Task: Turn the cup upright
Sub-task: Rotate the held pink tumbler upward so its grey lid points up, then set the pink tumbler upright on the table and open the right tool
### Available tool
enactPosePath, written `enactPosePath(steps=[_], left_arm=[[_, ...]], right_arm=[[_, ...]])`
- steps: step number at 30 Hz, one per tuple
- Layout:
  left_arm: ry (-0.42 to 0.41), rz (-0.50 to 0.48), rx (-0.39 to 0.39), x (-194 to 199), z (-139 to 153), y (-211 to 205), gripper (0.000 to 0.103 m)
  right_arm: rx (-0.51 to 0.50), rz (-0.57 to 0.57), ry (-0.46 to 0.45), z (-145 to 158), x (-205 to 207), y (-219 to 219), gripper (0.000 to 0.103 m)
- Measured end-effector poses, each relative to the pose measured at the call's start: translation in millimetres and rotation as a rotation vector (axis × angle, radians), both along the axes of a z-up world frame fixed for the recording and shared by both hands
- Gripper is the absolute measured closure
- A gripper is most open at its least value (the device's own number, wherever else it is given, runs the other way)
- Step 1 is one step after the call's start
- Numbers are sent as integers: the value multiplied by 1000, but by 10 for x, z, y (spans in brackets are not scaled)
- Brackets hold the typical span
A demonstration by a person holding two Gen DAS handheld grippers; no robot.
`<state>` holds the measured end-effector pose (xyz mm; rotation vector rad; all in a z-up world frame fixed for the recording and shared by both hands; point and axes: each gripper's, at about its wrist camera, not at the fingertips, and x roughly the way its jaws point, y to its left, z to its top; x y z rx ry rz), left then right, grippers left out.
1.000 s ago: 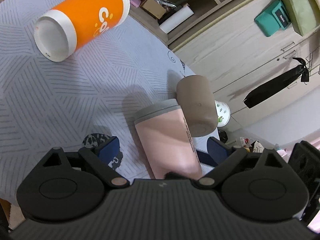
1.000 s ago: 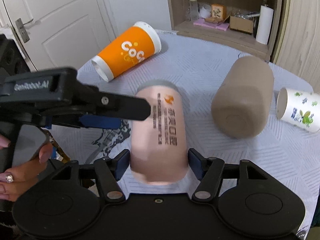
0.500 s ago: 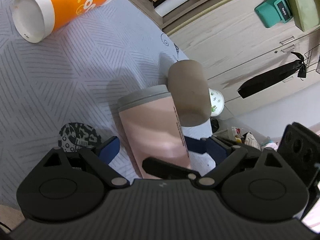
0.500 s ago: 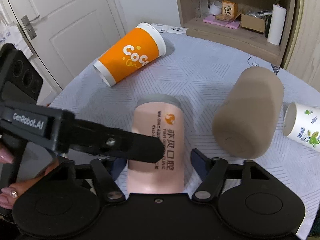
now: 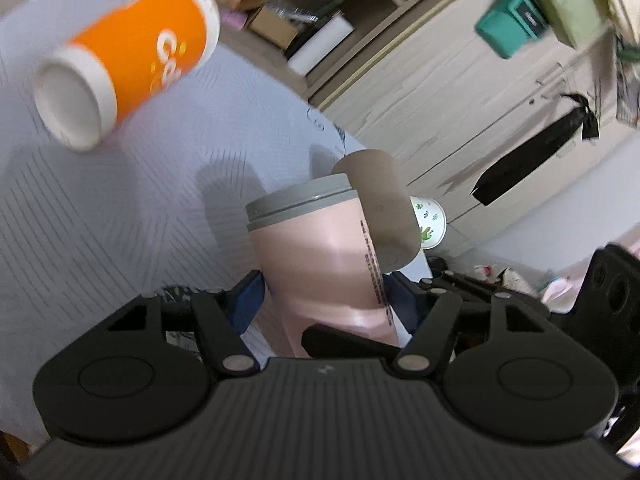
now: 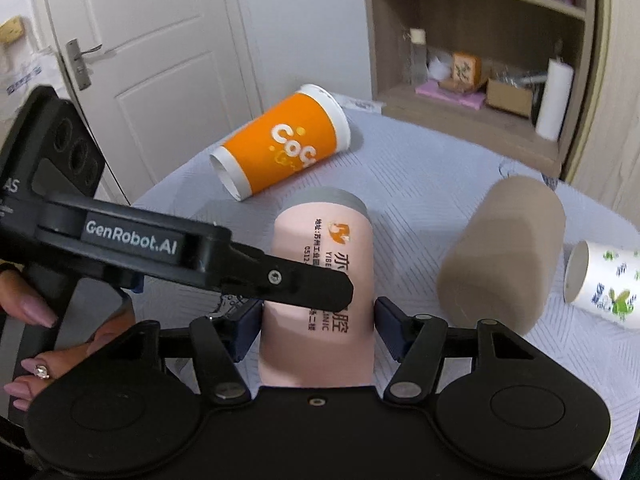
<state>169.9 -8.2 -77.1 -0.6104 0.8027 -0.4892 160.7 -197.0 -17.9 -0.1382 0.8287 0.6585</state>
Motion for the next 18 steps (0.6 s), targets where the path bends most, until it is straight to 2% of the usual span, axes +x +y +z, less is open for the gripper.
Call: enactPosePath(steps=[4, 9, 15, 18], left_arm=[[-83, 6, 57, -119, 120, 51, 39], [-121, 9, 69, -191, 190, 165, 39], [-248, 17, 201, -339, 349, 159, 43], [-276, 32, 238, -354, 396, 160, 43]], right_arm=[[16, 8, -25, -6, -42, 44, 36], [84, 0, -25, -16, -93, 46, 36], [91, 13, -100, -25, -176, 150, 36], [104, 19, -136, -29, -168, 200, 36]])
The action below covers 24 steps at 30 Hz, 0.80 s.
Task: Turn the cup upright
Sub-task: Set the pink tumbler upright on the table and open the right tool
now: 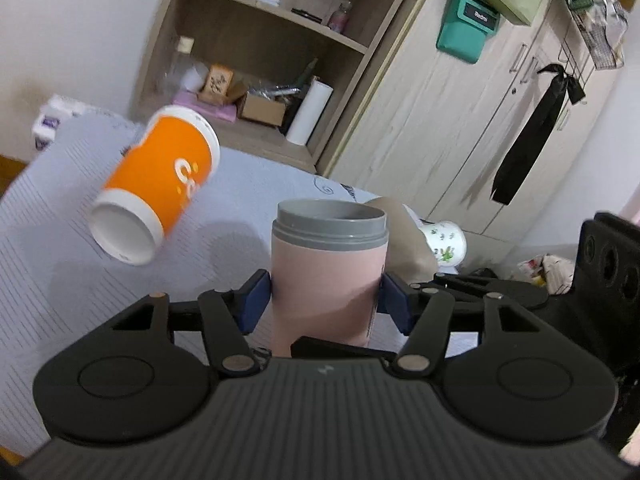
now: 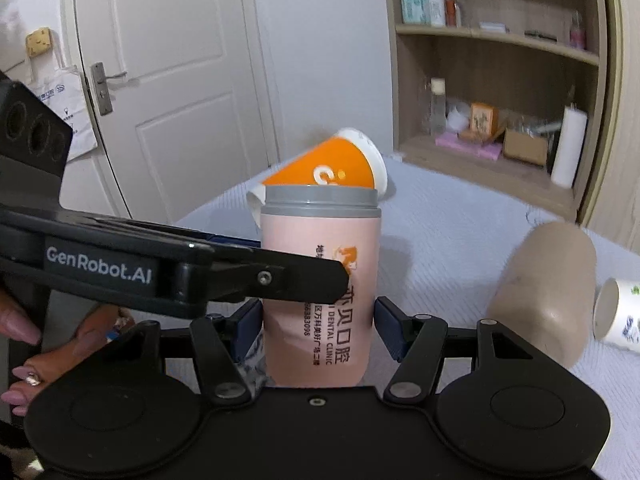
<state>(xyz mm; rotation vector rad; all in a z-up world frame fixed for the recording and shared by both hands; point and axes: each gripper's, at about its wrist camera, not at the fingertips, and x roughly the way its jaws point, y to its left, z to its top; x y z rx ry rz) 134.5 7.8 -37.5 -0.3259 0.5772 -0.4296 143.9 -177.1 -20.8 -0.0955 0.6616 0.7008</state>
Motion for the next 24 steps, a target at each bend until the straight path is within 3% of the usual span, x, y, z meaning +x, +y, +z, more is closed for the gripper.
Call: enactPosePath(steps=[4, 14, 20, 24], left_arm=[[-39, -12, 72, -19, 63, -23, 43], [-99, -30, 185, 107, 100, -147, 43], [-110, -36, 197, 243, 37, -155, 43], [-114, -52, 192, 355, -4, -175, 43]], right_arm=[[0, 20, -19, 2, 38, 43, 36], [-94, -39, -225, -82, -15, 222, 36], [-125, -58, -268, -164, 69, 288, 36], [-89, -80, -231, -198, 161, 230, 36]])
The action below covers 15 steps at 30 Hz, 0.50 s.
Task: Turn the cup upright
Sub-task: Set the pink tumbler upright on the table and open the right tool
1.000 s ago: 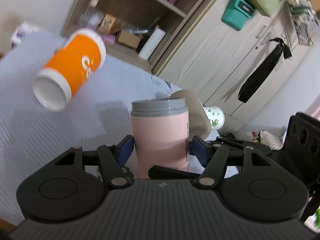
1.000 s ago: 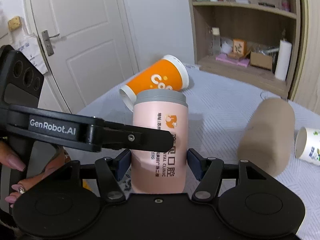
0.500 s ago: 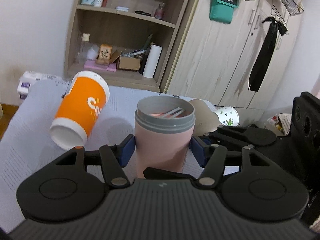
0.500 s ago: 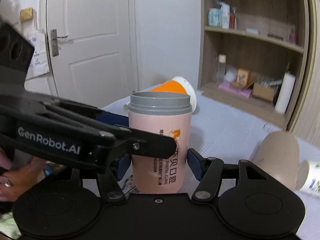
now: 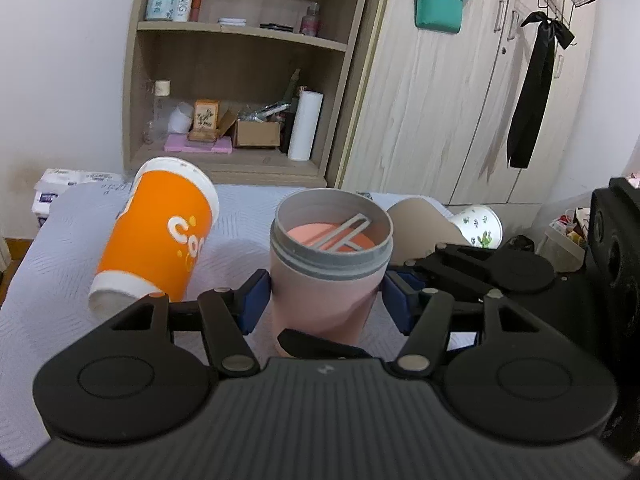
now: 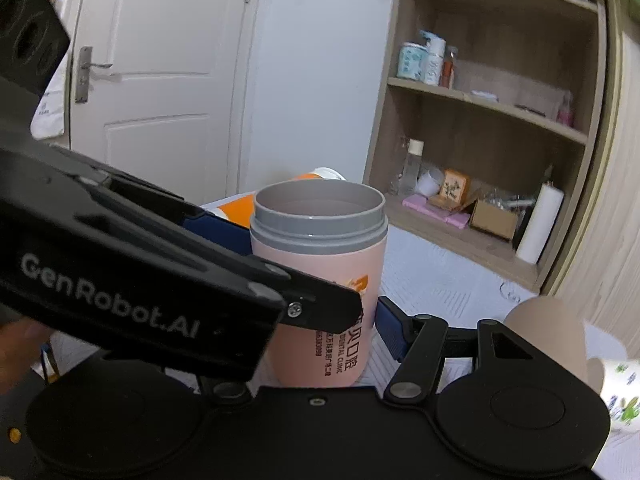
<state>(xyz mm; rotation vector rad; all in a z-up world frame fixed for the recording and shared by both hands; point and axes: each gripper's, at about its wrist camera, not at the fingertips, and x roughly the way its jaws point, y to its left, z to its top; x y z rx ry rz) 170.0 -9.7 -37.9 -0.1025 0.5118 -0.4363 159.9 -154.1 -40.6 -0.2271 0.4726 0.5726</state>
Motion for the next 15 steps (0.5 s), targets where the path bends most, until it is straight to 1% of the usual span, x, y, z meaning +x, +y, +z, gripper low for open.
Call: enactPosePath(steps=[7, 9, 13, 15], left_arm=[[0, -23, 4, 63, 18, -84, 42], [3, -31, -7, 73, 20, -102, 40], [28, -23, -24, 90, 2, -108, 39], [22, -25, -25, 62, -6, -111, 36]], right_arm=[[51, -21, 33, -25, 97, -103, 35], [51, -31, 42, -38, 113, -110, 35], [59, -45, 48, -43, 111, -117, 35], [54, -53, 47, -38, 103, -104, 35]])
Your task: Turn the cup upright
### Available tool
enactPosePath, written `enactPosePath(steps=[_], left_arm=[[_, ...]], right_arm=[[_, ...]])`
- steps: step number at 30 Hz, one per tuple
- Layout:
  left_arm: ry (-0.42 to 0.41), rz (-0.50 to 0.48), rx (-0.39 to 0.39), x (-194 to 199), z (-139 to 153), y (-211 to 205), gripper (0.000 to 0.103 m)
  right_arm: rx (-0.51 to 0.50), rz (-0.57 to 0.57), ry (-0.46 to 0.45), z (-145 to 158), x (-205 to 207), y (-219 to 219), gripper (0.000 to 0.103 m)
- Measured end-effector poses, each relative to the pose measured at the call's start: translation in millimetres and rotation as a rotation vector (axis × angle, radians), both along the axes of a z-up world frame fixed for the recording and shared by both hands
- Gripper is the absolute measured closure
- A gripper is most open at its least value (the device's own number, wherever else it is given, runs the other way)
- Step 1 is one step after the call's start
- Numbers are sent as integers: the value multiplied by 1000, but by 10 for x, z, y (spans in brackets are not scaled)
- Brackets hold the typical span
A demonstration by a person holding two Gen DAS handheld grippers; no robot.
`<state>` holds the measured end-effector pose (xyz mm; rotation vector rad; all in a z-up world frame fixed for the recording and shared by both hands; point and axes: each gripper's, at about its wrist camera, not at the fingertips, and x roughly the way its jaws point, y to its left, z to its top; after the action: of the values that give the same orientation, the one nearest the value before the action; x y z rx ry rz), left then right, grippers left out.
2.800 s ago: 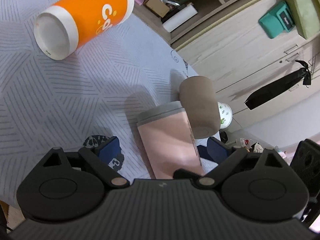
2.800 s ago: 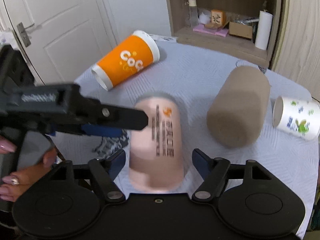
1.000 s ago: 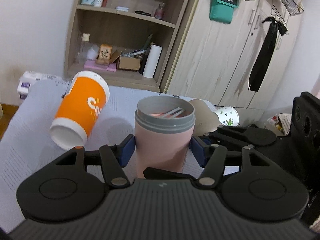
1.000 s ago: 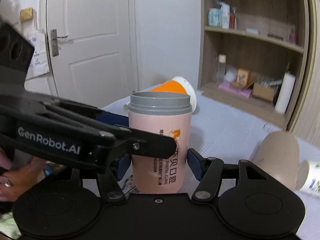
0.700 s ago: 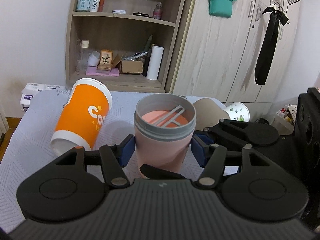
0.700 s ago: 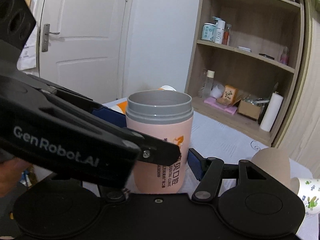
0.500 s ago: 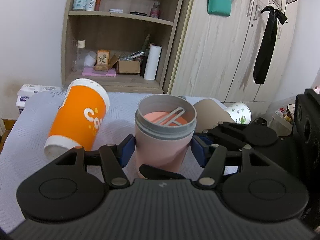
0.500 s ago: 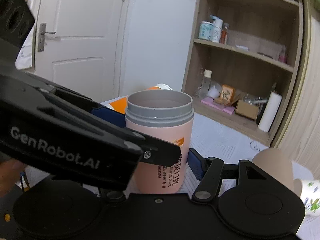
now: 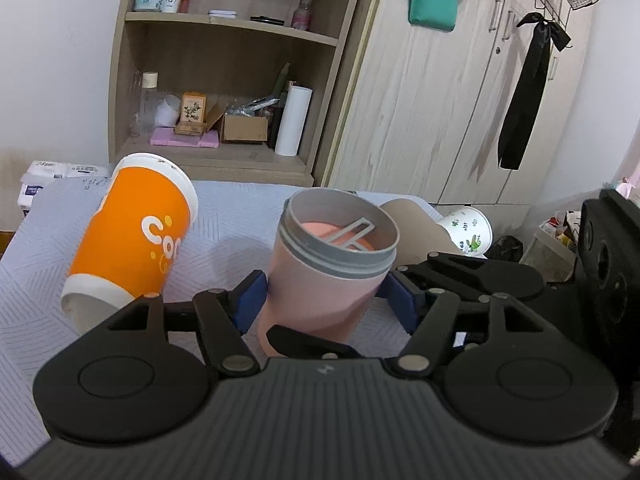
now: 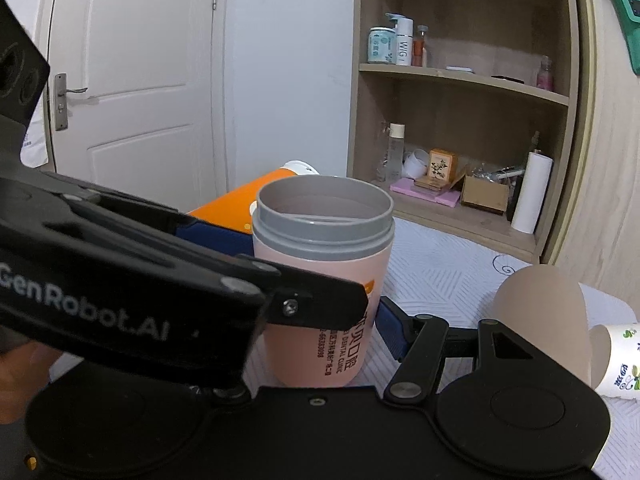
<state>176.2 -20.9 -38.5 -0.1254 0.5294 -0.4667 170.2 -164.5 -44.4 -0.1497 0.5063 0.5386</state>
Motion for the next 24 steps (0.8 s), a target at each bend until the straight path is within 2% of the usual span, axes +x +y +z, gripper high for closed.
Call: enactPosePath(steps=[2, 8, 14, 18, 24], left_arm=[[-3, 1, 8, -24, -1, -14, 33], [23, 7, 6, -125, 20, -4, 33], [40, 36, 0, -275, 41, 66, 33], [33, 77, 59, -400, 67, 66, 33], [29, 121, 87, -572, 186, 124, 32]], right_arm=[[-14, -5, -4, -4, -16, 17, 35], [-37, -35, 16, 13, -48, -8, 28], [-19, -96, 44, 43, -183, -128, 25], [-42, -144, 59, 82, -290, -155, 25], [-82, -189, 57, 213, -459, -147, 24]])
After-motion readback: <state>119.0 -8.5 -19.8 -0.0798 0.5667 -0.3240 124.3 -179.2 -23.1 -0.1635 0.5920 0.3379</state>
